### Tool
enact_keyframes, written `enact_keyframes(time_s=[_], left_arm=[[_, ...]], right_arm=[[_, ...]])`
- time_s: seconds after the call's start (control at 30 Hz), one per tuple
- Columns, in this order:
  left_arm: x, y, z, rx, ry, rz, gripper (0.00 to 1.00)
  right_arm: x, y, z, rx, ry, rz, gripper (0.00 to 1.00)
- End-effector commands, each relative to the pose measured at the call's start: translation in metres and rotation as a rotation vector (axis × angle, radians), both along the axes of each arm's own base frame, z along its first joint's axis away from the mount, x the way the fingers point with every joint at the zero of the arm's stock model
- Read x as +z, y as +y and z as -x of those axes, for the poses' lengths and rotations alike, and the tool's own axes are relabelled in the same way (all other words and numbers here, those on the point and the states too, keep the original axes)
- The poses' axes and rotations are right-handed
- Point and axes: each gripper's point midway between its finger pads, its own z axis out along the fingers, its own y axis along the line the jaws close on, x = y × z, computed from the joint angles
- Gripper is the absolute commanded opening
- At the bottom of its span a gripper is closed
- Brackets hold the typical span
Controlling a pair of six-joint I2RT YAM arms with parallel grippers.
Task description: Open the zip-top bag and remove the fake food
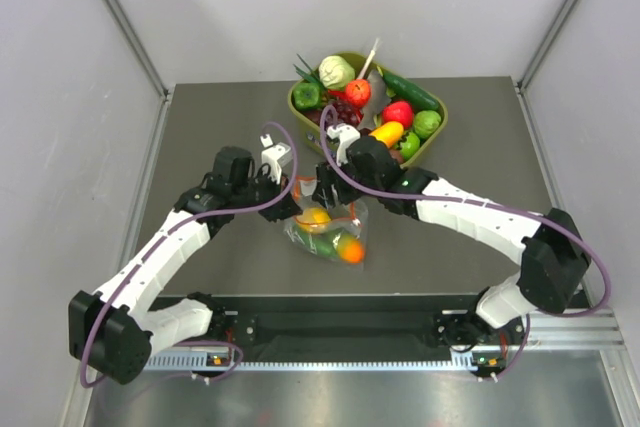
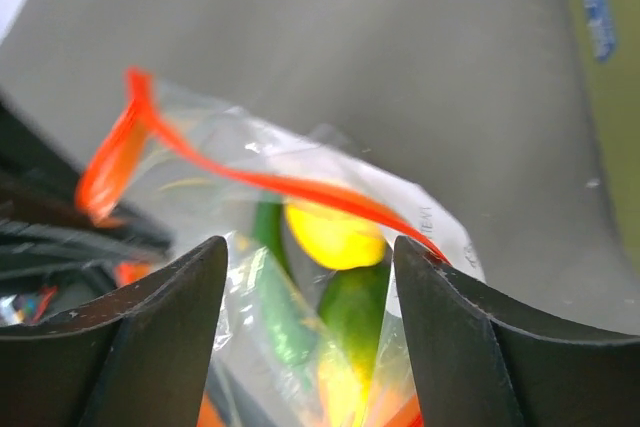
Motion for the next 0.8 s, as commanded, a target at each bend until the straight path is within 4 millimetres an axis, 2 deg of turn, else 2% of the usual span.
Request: enact_keyframes(time_s=[0.0, 0.23, 0.33, 0.47, 0.6, 0.67, 0.77], left_arm=[[0.019, -0.006, 0.0, -0.036, -0.073, 0.062, 0.0], [0.027, -0.009, 0.006, -0.065, -0.095, 0.091, 0.0], [0.027, -0.009, 0.005, -0.066, -0.097, 0.093, 0.0], [0.024, -0.009, 0.004, -0.068, -0.089, 0.089, 0.0], [0.024, -0.009, 0.005, -0.067, -0.088, 0.088, 0.0], [0.026, -0.009, 0.006, -0.07, -0.093, 0.091, 0.0], [0.026, -0.009, 0.006, -0.072, -0.093, 0.093, 0.0]], right_arm=[[-0.013, -0.01, -0.017, -0.083, -0.048, 0.079, 0.66], [-0.03, -0.014, -0.021, -0.107, -0.09, 0.191, 0.63], [-0.026, -0.002, -0.014, -0.062, -0.123, 0.206, 0.62], [-0.007, 0.021, 0.005, 0.045, -0.122, 0.133, 0.61], [0.01, 0.034, 0.018, 0.115, -0.114, 0.087, 0.61], [0.011, 0.039, 0.025, 0.153, -0.094, 0.076, 0.61], [-0.003, 0.039, 0.026, 0.161, -0.073, 0.102, 0.61]])
